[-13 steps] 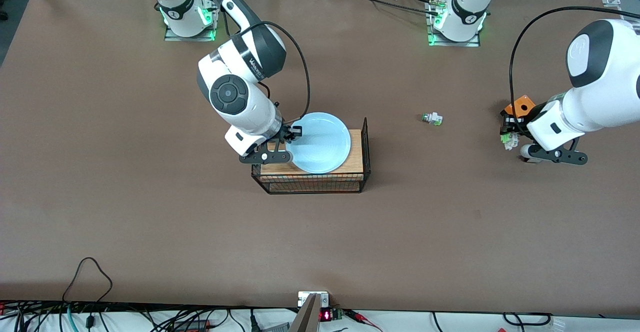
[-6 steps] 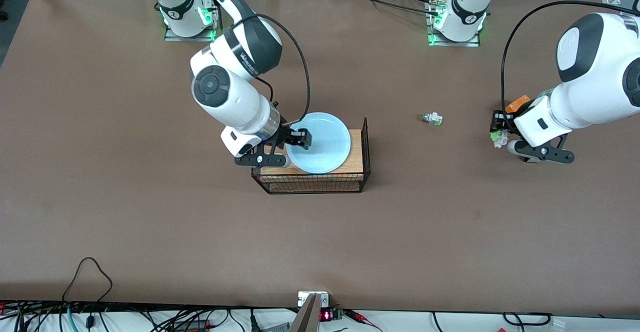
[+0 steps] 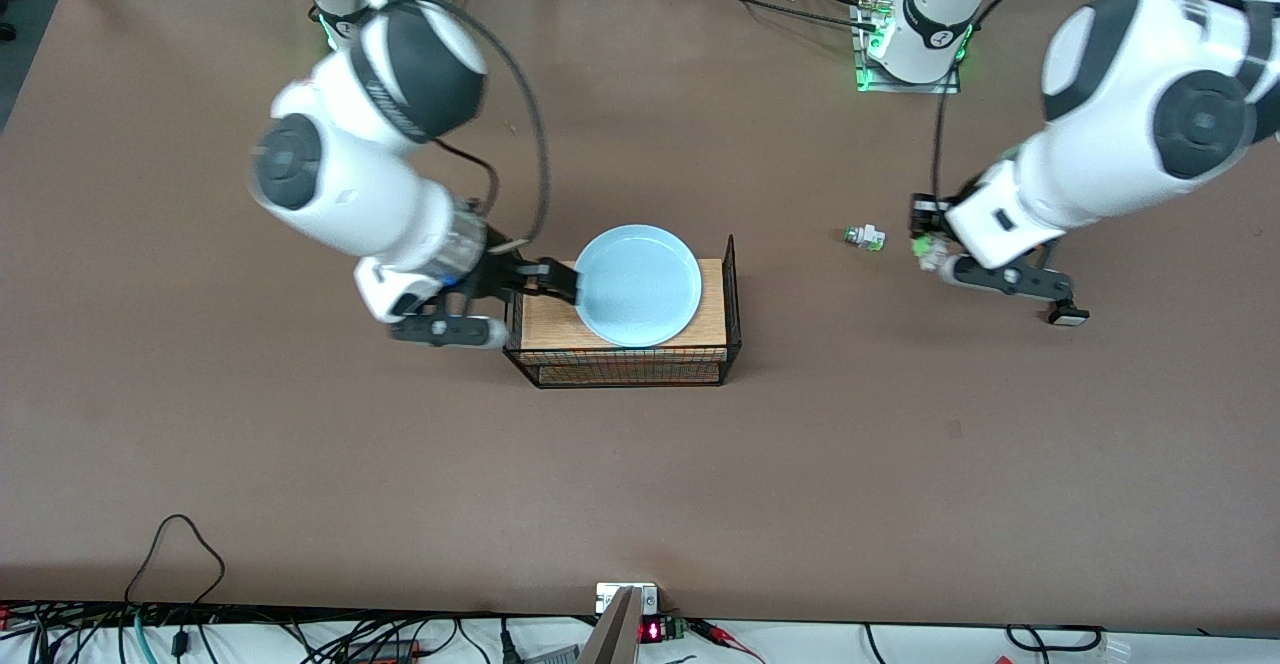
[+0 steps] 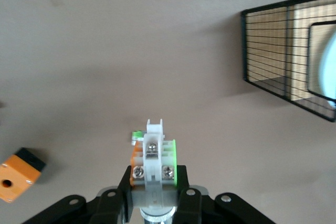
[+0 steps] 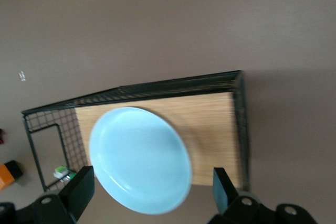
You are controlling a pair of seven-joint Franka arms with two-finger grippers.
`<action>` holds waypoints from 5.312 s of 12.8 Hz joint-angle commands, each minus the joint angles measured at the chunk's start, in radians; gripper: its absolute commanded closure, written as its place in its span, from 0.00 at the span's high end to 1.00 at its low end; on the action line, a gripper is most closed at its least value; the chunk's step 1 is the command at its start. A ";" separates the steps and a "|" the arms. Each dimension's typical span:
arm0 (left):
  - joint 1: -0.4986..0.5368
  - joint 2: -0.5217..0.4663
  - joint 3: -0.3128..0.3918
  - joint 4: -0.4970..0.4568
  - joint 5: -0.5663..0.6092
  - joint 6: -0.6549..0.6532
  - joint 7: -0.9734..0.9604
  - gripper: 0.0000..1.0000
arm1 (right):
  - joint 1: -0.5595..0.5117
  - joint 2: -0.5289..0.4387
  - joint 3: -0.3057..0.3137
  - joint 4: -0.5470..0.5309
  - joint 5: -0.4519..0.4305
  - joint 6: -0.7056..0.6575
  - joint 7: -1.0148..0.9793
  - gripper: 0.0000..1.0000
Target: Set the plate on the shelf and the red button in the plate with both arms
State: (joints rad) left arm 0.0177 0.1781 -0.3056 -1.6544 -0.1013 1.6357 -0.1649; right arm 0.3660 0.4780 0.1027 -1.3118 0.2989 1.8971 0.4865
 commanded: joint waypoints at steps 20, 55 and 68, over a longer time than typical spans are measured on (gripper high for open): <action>-0.375 0.452 -0.171 0.445 0.189 0.104 -0.627 0.00 | -0.331 -0.278 0.000 -0.152 -0.357 -0.366 -0.649 1.00; 0.106 0.267 -0.058 0.539 0.224 -0.192 -0.175 1.00 | -0.302 -0.323 -0.035 -0.230 -0.323 -0.345 -0.520 1.00; -0.090 0.045 0.315 0.249 0.169 -0.070 0.111 1.00 | -0.303 -0.317 -0.032 -0.218 -0.323 -0.345 -0.523 1.00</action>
State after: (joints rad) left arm -0.0074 0.3489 -0.0745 -1.2241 0.0951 1.4750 -0.0987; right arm 0.0694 0.1511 0.0659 -1.5524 -0.0302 1.5619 -0.0220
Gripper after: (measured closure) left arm 0.000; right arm 0.000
